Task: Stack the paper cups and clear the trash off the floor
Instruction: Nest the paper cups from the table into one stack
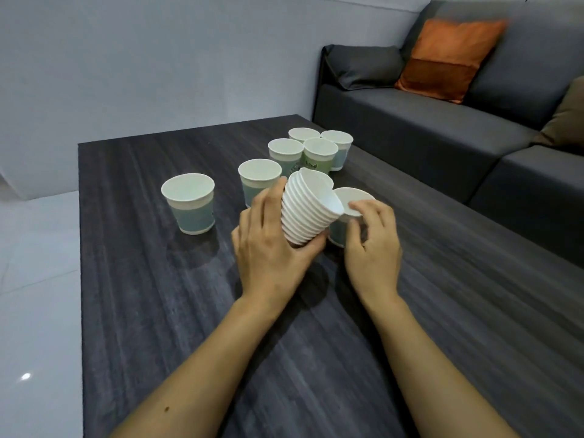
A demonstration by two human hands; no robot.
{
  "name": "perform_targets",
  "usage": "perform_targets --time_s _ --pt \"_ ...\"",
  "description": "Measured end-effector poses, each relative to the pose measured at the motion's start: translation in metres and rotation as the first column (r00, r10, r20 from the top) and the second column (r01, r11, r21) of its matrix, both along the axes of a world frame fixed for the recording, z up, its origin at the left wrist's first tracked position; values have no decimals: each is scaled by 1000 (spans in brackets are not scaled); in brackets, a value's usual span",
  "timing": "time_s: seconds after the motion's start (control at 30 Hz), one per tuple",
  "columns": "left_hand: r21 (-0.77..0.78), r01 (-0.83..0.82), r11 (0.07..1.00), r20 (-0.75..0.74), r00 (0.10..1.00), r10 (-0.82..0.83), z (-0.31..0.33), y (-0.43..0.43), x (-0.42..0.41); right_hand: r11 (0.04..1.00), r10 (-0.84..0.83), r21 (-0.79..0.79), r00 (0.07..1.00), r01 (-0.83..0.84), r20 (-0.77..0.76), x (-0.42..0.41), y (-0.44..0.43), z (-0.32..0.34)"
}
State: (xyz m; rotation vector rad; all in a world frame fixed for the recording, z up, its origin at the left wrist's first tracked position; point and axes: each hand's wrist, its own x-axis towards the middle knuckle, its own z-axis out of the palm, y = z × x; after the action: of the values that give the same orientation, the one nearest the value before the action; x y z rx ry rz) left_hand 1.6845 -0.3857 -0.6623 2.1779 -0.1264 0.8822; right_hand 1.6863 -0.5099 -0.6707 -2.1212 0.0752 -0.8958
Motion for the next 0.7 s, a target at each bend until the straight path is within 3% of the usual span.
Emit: perform_targets --time_s 0.1,0.27,0.37,0.5,0.6,0.7 --pt "-38 32 999 5 999 -31 -1 1 0 999 0 33 1000 0 -22 2 3 -3" --pt "-42 51 998 12 999 -50 -1 2 -2 922 -26 385 986 -40 166 -4 5 21" --pt "-63 47 997 3 999 -47 0 4 -4 864 -4 489 972 -116 237 -9 13 36" --pt "-77 36 996 -5 999 -37 2 7 -6 864 49 458 940 -209 337 -14 15 48" --pt "-66 33 997 -3 999 -33 3 11 -5 845 231 421 934 -331 272 -13 14 46" --pt "2 11 1000 21 1000 -11 1 12 -5 878 357 278 920 -390 163 -11 28 31"
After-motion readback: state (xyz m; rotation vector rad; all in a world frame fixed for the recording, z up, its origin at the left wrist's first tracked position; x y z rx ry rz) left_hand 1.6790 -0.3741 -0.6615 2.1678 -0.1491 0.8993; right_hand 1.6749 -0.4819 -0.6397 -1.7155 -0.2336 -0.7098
